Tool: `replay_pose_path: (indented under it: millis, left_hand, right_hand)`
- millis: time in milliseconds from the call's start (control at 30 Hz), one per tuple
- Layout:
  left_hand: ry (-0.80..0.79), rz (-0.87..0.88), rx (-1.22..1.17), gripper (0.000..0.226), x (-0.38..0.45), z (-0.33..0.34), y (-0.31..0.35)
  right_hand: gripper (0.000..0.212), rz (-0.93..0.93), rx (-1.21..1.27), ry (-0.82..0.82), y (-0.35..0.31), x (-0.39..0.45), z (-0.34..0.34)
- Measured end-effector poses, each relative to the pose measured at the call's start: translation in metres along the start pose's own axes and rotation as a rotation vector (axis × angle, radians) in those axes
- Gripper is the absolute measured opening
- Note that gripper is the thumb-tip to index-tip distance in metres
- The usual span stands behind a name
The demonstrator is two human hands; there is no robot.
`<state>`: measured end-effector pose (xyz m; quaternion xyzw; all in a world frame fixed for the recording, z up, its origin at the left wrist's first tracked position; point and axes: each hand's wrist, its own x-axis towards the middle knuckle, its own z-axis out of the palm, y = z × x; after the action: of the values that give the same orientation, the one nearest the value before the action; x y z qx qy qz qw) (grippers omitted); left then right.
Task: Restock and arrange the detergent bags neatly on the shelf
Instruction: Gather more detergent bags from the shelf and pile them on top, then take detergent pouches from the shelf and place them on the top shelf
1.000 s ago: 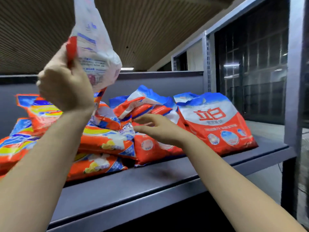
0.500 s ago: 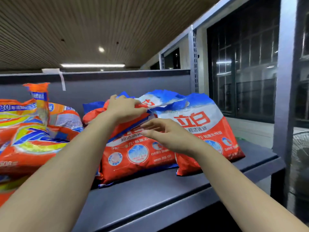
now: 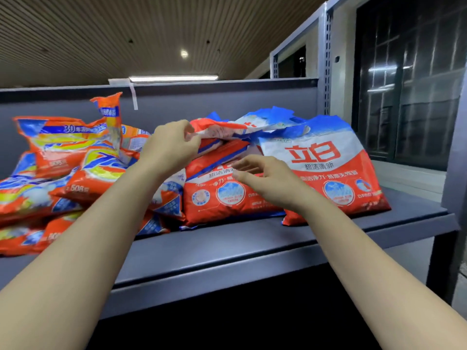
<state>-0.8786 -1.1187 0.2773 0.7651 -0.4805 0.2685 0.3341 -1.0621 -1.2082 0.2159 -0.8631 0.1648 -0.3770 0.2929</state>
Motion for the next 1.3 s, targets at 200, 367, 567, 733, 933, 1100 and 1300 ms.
replay_pose_path:
  millis: [200,367,567,733,933,1100,1300]
  left_hand:
    - [0.059,-0.042,0.076,0.034,-0.065,-0.032,-0.012]
    - [0.128,-0.066,0.037,0.033,-0.128,-0.067,-0.026]
    - [0.144,-0.113,-0.030,0.038,-0.194,-0.107,-0.060]
    - [0.092,-0.136,0.044,0.037,-0.253,-0.145,-0.097]
    - [-0.013,-0.180,0.136,0.036,-0.329,-0.192,-0.155]
    - [-0.049,-0.256,0.165,0.036,-0.388,-0.234,-0.213]
    - [-0.057,-0.391,0.234,0.029,-0.451,-0.285,-0.276]
  right_hand:
    - [0.031,-0.101,-0.148,-0.006,-0.010,-0.024,0.014]
    - [0.029,-0.161,-0.129,-0.017,-0.029,-0.050,0.029]
    - [0.034,-0.218,-0.158,-0.028,-0.060,-0.080,0.065]
    - [0.038,-0.243,-0.222,-0.086,-0.097,-0.114,0.109]
    - [0.038,-0.242,-0.248,-0.183,-0.152,-0.163,0.179]
    - [0.049,-0.243,-0.256,-0.294,-0.202,-0.196,0.254]
    - [0.057,-0.274,-0.264,-0.382,-0.250,-0.226,0.339]
